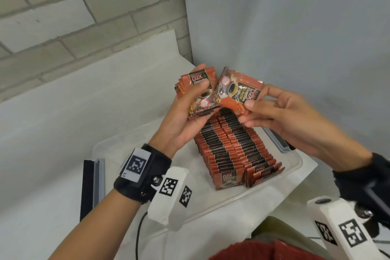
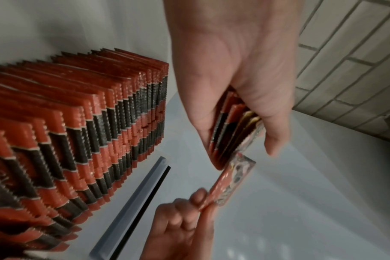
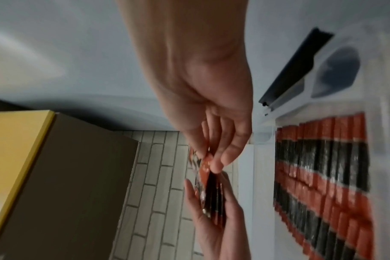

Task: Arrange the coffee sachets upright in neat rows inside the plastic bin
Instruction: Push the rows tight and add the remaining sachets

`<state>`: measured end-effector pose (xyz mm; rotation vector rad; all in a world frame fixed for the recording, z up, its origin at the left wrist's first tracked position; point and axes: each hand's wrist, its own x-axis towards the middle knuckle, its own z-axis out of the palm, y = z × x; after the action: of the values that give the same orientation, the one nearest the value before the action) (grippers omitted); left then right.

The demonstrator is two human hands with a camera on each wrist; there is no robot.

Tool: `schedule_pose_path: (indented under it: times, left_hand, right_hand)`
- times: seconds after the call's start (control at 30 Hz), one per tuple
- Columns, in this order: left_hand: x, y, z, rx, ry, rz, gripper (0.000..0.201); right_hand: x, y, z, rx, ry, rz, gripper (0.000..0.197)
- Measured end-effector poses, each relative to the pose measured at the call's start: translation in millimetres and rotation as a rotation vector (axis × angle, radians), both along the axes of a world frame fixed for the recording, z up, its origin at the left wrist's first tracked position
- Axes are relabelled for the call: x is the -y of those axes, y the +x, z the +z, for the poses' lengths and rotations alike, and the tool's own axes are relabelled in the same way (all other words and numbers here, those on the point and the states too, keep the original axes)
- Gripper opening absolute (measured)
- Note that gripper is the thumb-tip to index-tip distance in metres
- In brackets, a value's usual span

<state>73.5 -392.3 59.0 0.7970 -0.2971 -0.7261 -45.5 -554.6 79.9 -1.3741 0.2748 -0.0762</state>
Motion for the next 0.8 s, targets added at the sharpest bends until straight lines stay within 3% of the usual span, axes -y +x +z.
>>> schedule_pose_path:
  times: [0.27, 0.47, 0.57, 0.8]
  left_hand:
    - [-2, 5, 6, -0.035, -0.027, 0.056, 0.035]
    - [-1, 3, 4, -0.063, -0.028, 0.052, 0.037]
    - [-2, 3, 3, -0.06, -0.019, 0.038, 0.038]
    - [-3, 2, 2, 0.01, 0.059, 0.022, 0.037]
  right_hand:
    - [-5, -17, -6, 0.072, -0.705, 0.406, 0.016]
    - [-19, -19, -26, 0.14, -1.059, 0.496, 0.002]
    - [-24, -18, -34, 0.196, -1.163, 0.529, 0.009]
    - [-26, -17, -38, 0.139, -1.211, 0.597, 0.02]
